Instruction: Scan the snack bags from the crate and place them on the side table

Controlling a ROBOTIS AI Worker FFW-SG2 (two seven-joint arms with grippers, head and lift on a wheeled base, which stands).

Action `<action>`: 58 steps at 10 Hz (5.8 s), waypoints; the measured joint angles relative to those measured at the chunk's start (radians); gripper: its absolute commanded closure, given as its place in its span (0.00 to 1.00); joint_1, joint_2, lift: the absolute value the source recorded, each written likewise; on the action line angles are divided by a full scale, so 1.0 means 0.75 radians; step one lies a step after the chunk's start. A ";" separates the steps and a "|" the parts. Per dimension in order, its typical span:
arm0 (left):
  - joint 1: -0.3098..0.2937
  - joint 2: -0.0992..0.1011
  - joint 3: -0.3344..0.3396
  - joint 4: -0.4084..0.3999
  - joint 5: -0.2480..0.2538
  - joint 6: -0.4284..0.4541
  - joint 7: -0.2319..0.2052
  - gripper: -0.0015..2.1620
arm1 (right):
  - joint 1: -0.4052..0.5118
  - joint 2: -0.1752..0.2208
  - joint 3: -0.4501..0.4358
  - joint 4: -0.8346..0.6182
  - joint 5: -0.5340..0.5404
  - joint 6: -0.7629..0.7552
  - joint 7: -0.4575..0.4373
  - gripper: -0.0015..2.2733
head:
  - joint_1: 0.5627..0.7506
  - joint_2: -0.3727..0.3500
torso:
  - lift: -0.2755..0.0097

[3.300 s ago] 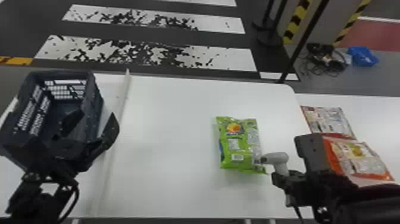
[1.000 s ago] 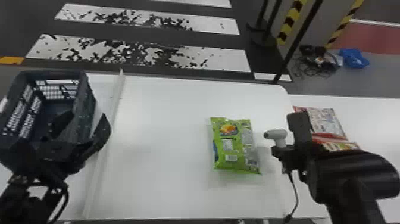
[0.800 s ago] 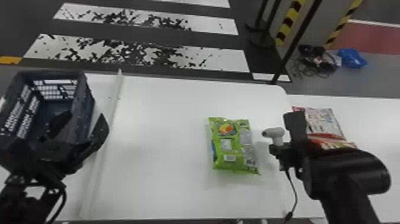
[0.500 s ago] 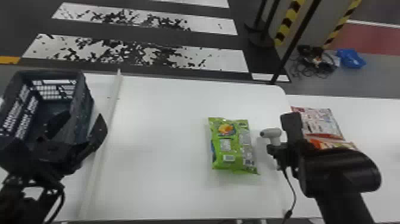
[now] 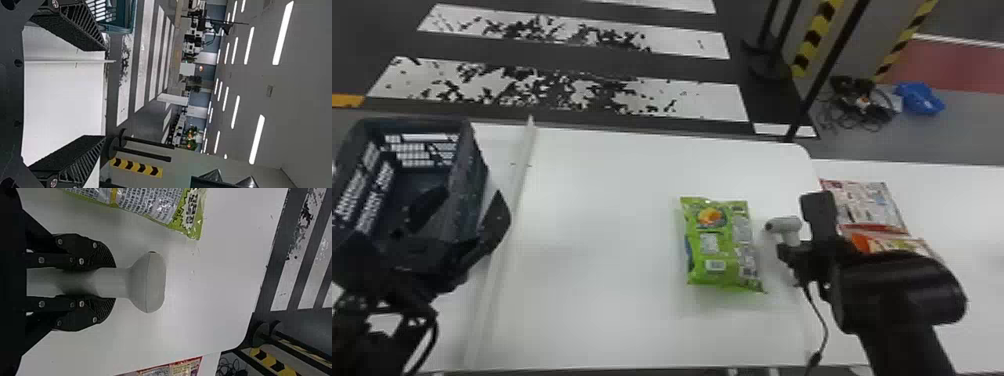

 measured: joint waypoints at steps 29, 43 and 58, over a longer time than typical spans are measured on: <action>0.002 0.001 -0.006 0.016 0.000 0.000 0.002 0.04 | 0.120 0.010 -0.253 -0.115 -0.590 0.207 0.481 0.99 | 0.70 0.48 | 0.79; 0.025 0.011 0.004 -0.022 0.002 0.005 0.000 0.04 | 0.107 0.007 -0.869 -0.011 -0.902 -0.329 0.193 0.99 | 0.70 0.03 | 0.79; 0.030 0.003 -0.040 -0.075 0.003 0.012 0.018 0.04 | 0.357 0.099 -0.688 -0.258 -0.789 -0.627 -0.095 0.01 | 0.70 0.03 | 0.79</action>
